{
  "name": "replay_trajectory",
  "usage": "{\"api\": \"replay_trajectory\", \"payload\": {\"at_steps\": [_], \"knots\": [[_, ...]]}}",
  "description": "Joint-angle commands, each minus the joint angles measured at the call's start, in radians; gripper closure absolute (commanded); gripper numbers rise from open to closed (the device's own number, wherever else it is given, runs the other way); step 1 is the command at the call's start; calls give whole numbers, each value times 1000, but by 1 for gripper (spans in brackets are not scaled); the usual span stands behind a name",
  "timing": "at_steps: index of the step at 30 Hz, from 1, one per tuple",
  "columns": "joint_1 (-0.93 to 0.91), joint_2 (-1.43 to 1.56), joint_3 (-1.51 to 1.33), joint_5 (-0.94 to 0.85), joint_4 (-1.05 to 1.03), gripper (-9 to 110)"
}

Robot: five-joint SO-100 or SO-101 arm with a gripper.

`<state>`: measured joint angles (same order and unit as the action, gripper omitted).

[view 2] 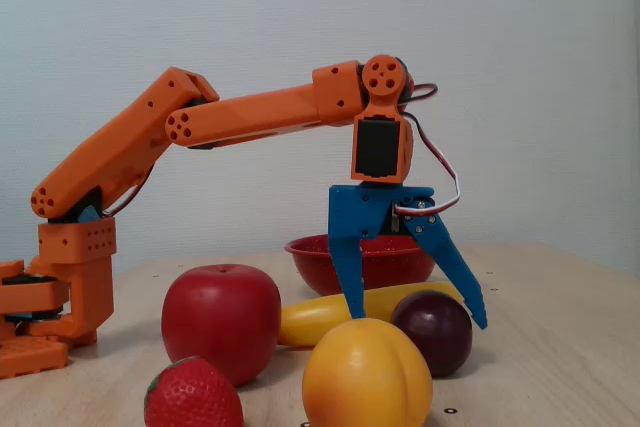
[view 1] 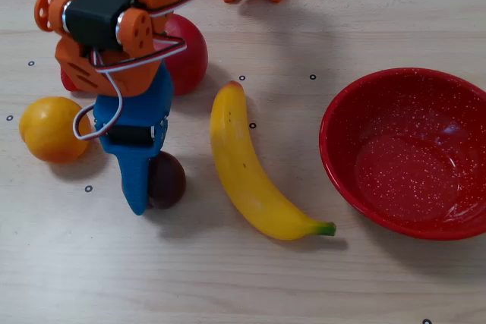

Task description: Put the plum in the red bowl.

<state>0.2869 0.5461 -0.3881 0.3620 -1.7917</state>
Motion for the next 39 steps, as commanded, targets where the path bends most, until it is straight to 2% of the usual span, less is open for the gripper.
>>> {"api": "replay_trajectory", "payload": {"at_steps": [1,39], "knots": [[29,52,67,31,-48,55],[-2,-20,61,106,81,58]]}}
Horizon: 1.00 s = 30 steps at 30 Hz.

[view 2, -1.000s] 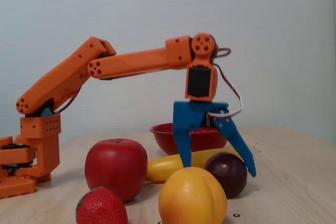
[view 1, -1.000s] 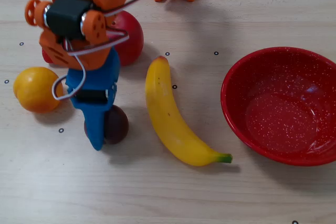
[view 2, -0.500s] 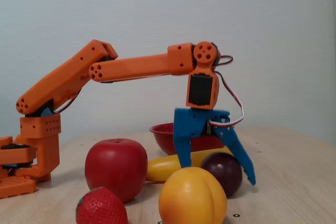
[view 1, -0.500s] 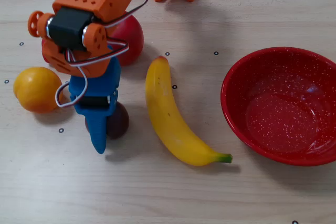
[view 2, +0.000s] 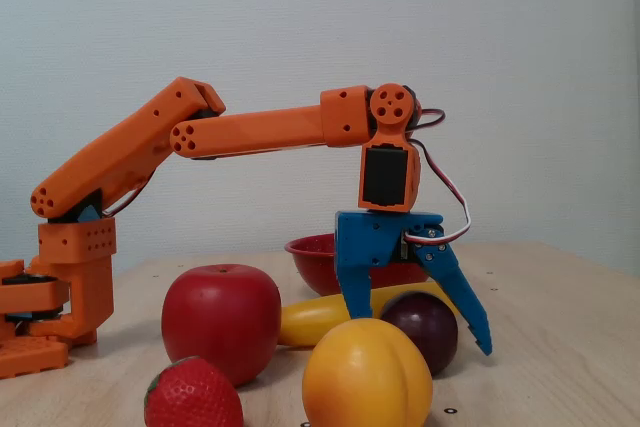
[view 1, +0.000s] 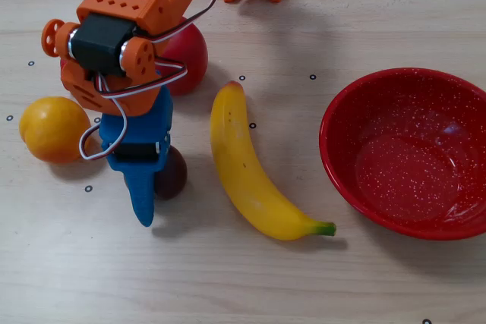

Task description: Put the plum in the red bowl.

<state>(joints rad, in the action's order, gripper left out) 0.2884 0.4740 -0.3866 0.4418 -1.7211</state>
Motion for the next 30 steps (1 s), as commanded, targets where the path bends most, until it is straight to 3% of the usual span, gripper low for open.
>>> {"api": "replay_trajectory", "payload": {"at_steps": [1,30], "knots": [[-3,52,60,28,9,59],[-6,55,63,155,-66,62]]}}
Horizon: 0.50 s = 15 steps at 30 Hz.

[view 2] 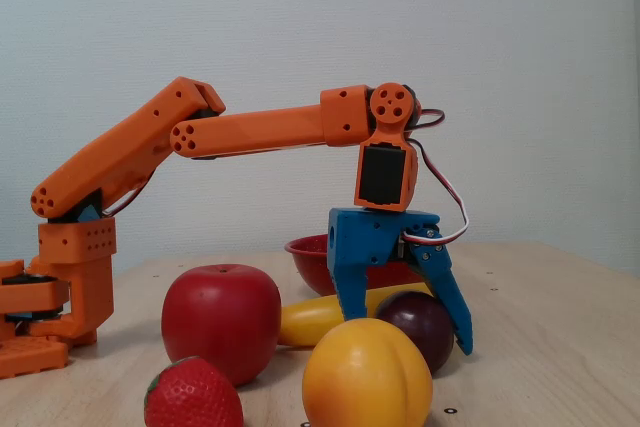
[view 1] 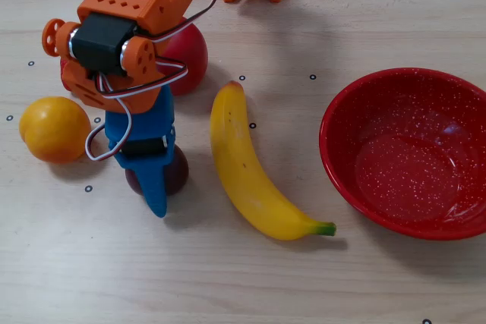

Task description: Put the plum in the red bowl.

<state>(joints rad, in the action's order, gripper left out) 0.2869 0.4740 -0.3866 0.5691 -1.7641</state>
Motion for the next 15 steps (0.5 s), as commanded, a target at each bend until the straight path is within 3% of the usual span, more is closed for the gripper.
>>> {"api": "replay_trajectory", "payload": {"at_steps": [1,6,13,15], "knots": [[-5,55,63,28,-20,62],[-5,54,63,29,-8,70],[-5,54,75,48,2,99],[-3,54,83,48,-8,101]]}}
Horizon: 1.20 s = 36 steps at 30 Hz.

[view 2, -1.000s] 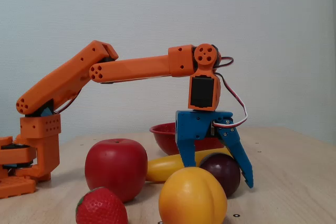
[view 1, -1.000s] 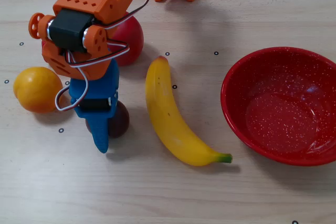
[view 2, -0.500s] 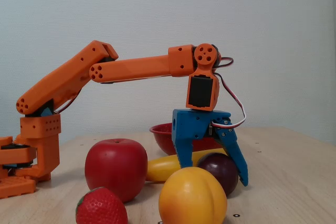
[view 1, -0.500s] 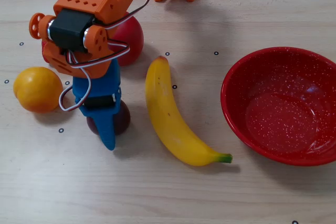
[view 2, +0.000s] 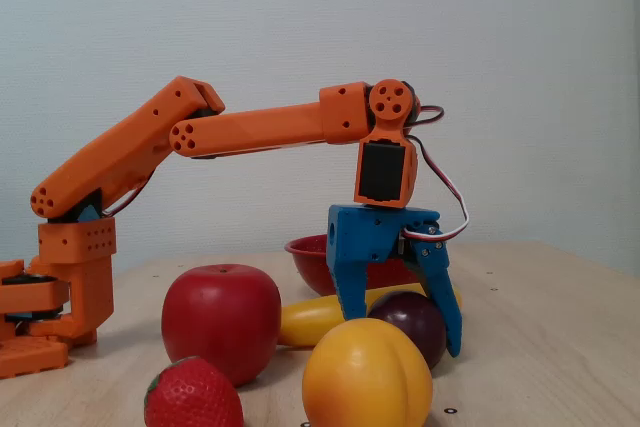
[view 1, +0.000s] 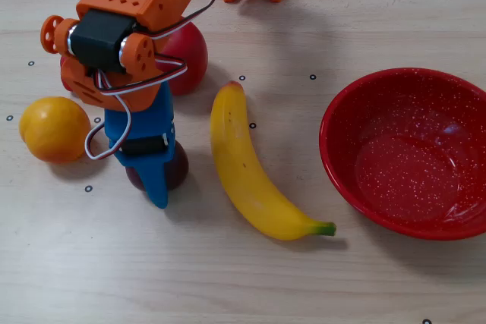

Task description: Put the plum in the red bowl.

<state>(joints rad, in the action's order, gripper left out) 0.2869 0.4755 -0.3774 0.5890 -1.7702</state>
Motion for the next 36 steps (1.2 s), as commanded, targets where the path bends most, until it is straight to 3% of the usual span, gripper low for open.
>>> {"api": "replay_trajectory", "payload": {"at_steps": [1,12,20,36], "knots": [[-3,52,83,26,-12,101],[-28,141,291,-46,-176,101],[-103,322,298,-117,-176,101],[-577,620,204,-380,-117,101]]}}
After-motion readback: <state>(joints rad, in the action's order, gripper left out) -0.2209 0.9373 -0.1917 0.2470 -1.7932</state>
